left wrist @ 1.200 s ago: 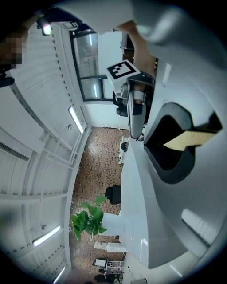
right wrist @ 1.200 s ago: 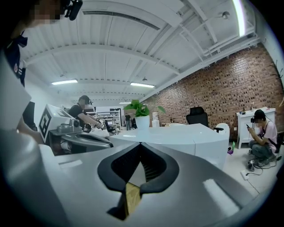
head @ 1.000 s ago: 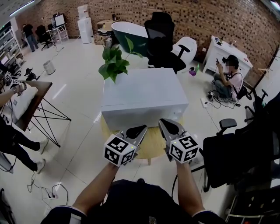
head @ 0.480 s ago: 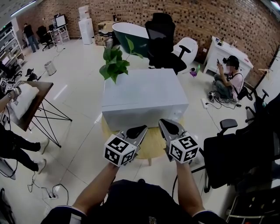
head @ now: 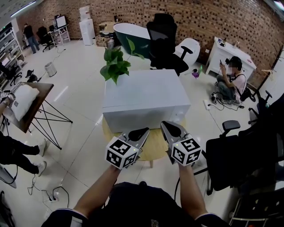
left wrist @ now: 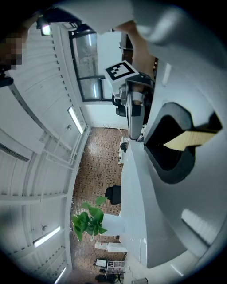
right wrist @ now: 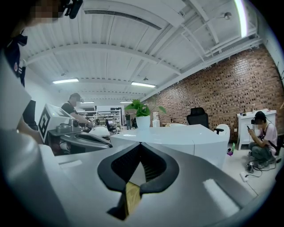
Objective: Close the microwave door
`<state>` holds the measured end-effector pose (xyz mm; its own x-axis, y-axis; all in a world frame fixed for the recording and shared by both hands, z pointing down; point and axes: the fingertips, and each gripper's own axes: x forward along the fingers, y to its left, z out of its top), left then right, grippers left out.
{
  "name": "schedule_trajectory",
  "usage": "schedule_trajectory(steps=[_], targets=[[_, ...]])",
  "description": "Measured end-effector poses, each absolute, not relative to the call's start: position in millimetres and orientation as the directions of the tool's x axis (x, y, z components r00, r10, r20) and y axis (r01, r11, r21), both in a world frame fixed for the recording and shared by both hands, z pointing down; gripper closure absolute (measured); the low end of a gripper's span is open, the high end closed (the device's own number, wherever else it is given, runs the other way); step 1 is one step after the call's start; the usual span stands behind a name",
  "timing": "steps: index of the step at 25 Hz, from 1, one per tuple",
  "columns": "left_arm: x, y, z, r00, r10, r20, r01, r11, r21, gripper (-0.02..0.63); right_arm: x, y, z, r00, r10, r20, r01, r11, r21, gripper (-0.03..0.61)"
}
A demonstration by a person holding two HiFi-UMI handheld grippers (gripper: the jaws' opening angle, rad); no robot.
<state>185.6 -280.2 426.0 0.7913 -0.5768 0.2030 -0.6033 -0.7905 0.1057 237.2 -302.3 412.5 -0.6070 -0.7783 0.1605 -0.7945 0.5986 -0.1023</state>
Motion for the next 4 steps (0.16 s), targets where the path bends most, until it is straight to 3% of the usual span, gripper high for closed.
schedule_trajectory(steps=[4], targets=[[187.4,-277.9,426.9,0.794,-0.572,0.206,-0.599,-0.794,0.105,0.607,237.5,-300.8,412.9,-0.609,-0.777,0.161,-0.793,0.6,-0.103,0.577]])
